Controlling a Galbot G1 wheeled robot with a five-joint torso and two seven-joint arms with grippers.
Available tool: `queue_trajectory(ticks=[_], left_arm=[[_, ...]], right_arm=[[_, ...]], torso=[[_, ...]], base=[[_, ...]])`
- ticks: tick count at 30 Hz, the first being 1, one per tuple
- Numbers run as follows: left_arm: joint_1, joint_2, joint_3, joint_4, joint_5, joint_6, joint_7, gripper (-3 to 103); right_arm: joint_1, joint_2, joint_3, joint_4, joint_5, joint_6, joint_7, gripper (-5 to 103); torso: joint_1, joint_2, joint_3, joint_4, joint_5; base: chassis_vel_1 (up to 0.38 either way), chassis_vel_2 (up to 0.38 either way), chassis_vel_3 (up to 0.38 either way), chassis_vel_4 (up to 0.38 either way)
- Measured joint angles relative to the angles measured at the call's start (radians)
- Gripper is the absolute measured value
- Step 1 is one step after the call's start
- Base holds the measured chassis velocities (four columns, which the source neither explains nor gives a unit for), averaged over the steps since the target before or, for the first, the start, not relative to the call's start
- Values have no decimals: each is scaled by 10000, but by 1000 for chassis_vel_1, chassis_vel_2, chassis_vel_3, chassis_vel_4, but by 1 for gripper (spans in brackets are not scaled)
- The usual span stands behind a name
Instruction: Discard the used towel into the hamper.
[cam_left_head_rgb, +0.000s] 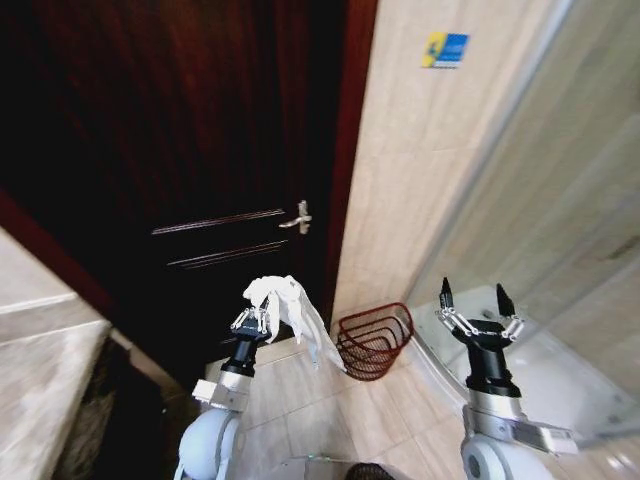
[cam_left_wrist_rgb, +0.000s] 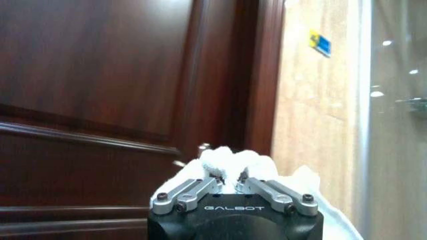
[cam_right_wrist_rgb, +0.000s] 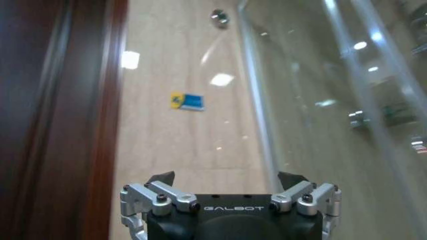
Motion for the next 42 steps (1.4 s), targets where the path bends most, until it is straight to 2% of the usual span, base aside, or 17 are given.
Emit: queue_trajectory(ticks=[10, 21, 34, 36, 42], left_arm=[[2, 0, -54, 151, 265, -167, 55, 6], [7, 0, -23, 250, 427, -266, 142, 6], [-79, 0, -3, 343, 91, -342, 459, 6], [-24, 1, -43, 284, 583, -474, 627, 6], [-83, 0, 124, 400, 757, -593, 246, 6]], right_arm=[[-47, -2, 12, -30, 70, 76, -331, 100], [29, -50, 51, -61, 79, -19, -320, 100], [40, -95, 25, -64, -18, -63, -425, 100], [59, -119, 10, -65, -14, -103, -484, 100], [23, -131, -56, 36, -21, -357, -740, 100]], torso=[[0, 0, 0, 0, 0], [0, 0, 0, -2, 0], [0, 0, 0, -5, 0], [0, 0, 0, -2, 0], [0, 0, 0, 1, -1]], base=[[-111, -113, -116, -103], [-102, -94, -105, -106], [-116, -119, -120, -119], [-43, -59, -55, -22], [-5, -8, -9, -1]])
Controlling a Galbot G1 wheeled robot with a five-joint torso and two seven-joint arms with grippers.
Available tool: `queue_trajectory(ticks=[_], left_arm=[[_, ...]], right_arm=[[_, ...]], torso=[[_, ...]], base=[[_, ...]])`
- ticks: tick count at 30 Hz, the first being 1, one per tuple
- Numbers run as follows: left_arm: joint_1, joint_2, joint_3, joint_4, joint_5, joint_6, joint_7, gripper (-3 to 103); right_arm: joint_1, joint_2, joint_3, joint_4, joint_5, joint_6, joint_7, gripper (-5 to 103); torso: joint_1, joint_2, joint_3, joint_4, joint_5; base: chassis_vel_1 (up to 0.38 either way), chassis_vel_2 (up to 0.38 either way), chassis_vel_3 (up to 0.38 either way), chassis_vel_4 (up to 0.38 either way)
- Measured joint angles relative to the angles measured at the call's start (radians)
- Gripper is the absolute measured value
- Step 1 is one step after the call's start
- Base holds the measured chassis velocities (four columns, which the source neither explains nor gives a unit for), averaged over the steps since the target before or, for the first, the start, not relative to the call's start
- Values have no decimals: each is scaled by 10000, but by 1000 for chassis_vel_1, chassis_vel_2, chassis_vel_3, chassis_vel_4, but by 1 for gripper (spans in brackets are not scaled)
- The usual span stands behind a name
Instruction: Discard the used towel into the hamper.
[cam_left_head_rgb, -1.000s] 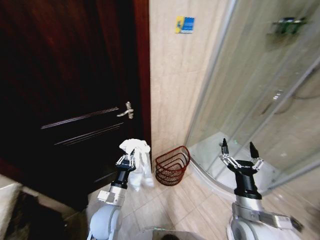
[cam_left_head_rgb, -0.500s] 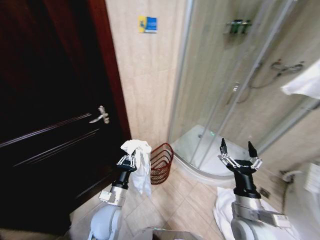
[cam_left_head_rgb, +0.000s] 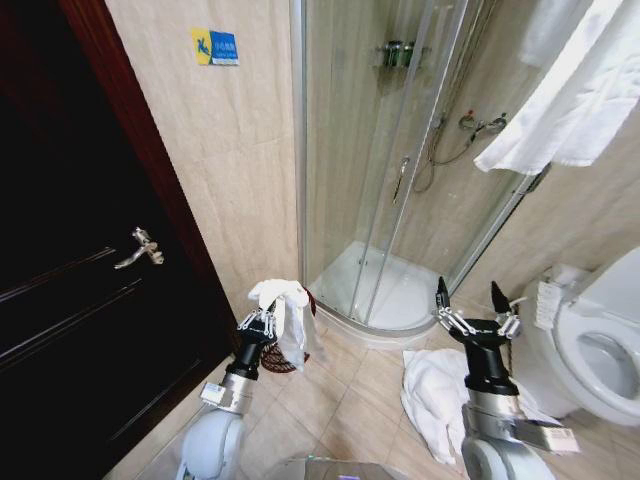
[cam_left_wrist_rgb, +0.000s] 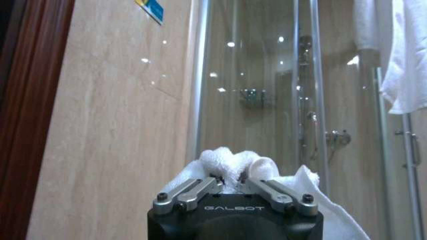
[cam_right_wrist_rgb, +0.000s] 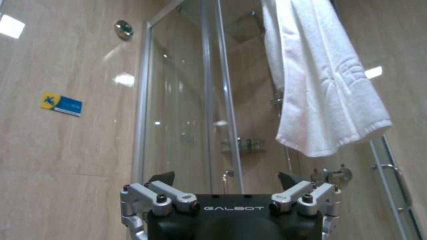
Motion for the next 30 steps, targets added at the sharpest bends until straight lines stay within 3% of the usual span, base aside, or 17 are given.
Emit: queue_trajectory(ticks=[16, 23, 27, 30], left_arm=[[8, 0, 84, 229, 25, -264, -195, 6], [-242, 0, -38, 289, -190, -100, -320, 6], [-572, 0, -112, 295, -627, 245, -422, 6], [-823, 6, -75, 307, -784, 402, -410, 6]], right_arm=[[-47, 43, 68, 0, 114, 256, -322, 100], [-49, 12, 108, -42, 117, 385, -329, 100], [-9, -61, 59, -109, 110, 912, -163, 100], [-6, -67, 49, -154, 113, 1107, -524, 100]], torso=[[-3, 1, -2, -3, 1], [-2, 1, -1, -2, 0], [5, -1, 1, -2, 3], [13, -4, 4, -1, -3]], base=[[-16, 10, 11, -12], [-142, 152, 149, -142], [-203, 186, 179, -216], [-147, 171, 154, -138]])
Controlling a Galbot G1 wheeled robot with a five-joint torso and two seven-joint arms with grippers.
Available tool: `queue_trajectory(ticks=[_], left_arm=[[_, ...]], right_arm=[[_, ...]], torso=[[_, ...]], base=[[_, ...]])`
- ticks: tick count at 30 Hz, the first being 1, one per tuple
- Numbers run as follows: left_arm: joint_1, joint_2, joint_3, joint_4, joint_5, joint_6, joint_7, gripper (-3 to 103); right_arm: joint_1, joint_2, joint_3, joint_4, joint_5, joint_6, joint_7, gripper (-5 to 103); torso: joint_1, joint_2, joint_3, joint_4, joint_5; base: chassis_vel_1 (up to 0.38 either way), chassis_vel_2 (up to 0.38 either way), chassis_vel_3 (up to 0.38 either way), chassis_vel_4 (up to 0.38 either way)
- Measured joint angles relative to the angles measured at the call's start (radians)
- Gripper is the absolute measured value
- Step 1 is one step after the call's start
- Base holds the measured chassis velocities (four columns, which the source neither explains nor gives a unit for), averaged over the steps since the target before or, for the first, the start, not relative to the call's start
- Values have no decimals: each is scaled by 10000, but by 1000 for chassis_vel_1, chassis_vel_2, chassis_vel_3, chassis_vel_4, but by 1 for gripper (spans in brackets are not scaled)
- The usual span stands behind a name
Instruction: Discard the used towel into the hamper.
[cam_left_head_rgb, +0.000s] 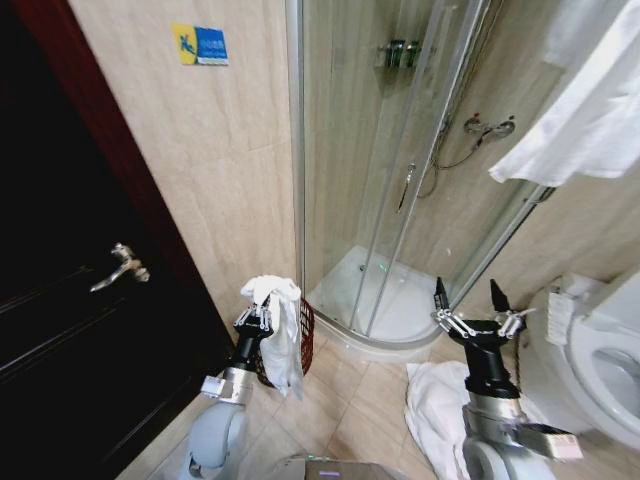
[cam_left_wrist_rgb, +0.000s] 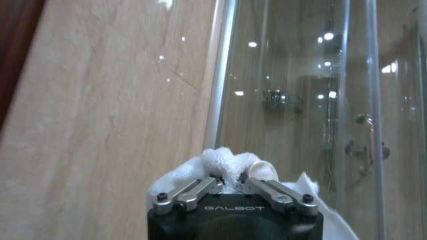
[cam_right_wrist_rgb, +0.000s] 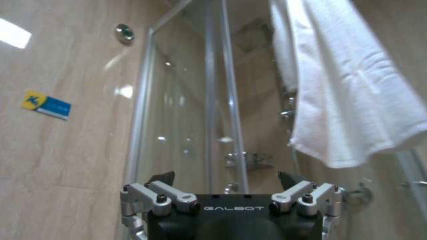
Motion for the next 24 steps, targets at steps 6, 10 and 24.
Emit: queue_trajectory(ticks=[6, 10, 24], left_arm=[[-929, 650, -353, -415, -906, 746, 26, 6], [-1365, 1566, -578, -420, -1419, 1019, -116, 6], [-1879, 1893, -306, 1805, -371, 207, -237, 6]], right_arm=[[-92, 71, -48, -246, -75, 412, -963, 100], [-141, 43, -30, -235, -85, 445, -1089, 100], [-219, 22, 20, -154, -147, 325, -1249, 100]], torso=[[-10, 0, -3, -5, 2], [-21, 6, -7, -4, 2], [-12, 5, -4, -1, 2]], base=[[-41, 23, 19, -20], [67, -38, -59, 17], [0, 0, 0, 0]])
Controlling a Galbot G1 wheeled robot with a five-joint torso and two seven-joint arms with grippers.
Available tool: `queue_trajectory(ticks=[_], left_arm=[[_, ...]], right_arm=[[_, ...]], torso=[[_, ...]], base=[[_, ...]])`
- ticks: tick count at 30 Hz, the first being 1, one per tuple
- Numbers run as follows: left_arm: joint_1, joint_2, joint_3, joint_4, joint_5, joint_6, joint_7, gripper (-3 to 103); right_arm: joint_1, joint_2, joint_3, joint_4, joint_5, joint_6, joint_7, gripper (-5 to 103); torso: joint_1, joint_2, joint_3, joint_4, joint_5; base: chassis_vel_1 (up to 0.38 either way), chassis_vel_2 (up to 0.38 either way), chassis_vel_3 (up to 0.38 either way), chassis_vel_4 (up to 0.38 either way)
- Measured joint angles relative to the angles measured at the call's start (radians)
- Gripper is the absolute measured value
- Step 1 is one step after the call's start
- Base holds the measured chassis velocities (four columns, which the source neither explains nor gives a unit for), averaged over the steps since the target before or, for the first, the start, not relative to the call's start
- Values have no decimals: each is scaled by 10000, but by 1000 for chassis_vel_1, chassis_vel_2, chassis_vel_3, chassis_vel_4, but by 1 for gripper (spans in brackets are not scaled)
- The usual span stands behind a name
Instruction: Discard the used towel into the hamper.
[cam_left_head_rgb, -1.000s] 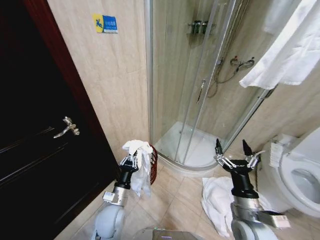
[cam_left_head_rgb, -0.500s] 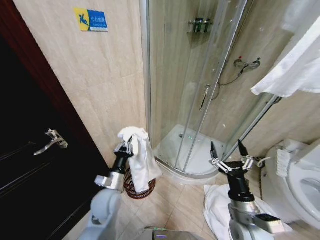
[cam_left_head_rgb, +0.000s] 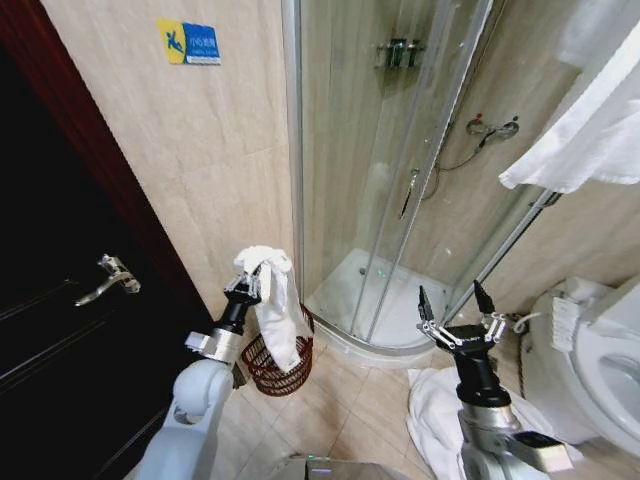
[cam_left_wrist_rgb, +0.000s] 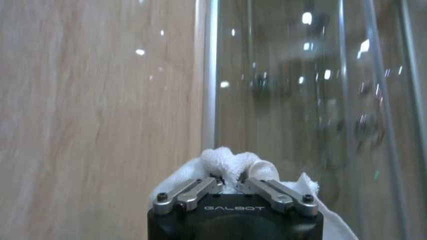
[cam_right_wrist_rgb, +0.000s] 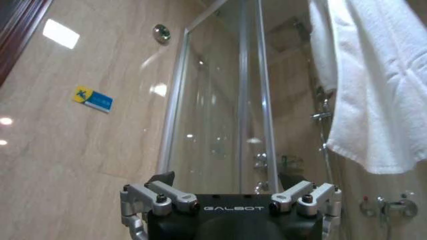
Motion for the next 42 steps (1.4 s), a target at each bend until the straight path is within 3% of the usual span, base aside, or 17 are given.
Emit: queue_trajectory(ticks=[13, 16, 26, 29, 33, 36, 39, 42], left_arm=[[-372, -362, 319, 2339, 622, -557, -133, 6], [-658, -496, 383, 3649, 944, -1079, -105, 6], [-1691, -539, 744, 6160, 1271, -1481, -97, 6], [-2321, -595, 781, 7346, 1498, -1747, -166, 6], [-2819, -678, 751, 8193, 1851, -2079, -258, 6], [-3339, -720, 707, 9187, 2386, -2413, -388, 6], [-3887, -706, 652, 10371, 3235, -2829, -433, 6], [-4094, -664, 692, 10813, 3150, -2857, -463, 6]], right_arm=[[-107, 30, 107, 138, 90, 24, -168, 100], [-117, 68, 190, 59, 108, 201, -77, 100], [-109, 65, 389, 177, 380, 407, -229, 100], [-137, 99, 268, 306, 306, 354, 597, 100], [-119, 33, 254, 393, 333, 344, 906, 100], [-103, -24, 307, 385, 409, 549, 686, 100], [-116, 27, 238, 424, 699, 848, -92, 100], [-124, 80, 274, 431, 711, 937, -422, 100]], torso=[[-1, 0, 0, -1, 2], [-1, 0, 0, -1, 2], [-1, -1, 0, -1, 2], [-1, -1, 0, -1, 3], [-1, -1, 0, -2, 1], [-1, -1, 0, -2, 3], [-1, -1, 0, 0, 1], [-1, -1, 0, -1, 2]], base=[[0, 0, 0, 0], [0, 0, 0, 0], [0, 0, 0, 0], [0, 0, 0, 0], [0, 0, 0, 0], [0, 0, 0, 0], [0, 0, 0, 0], [0, 0, 0, 0]])
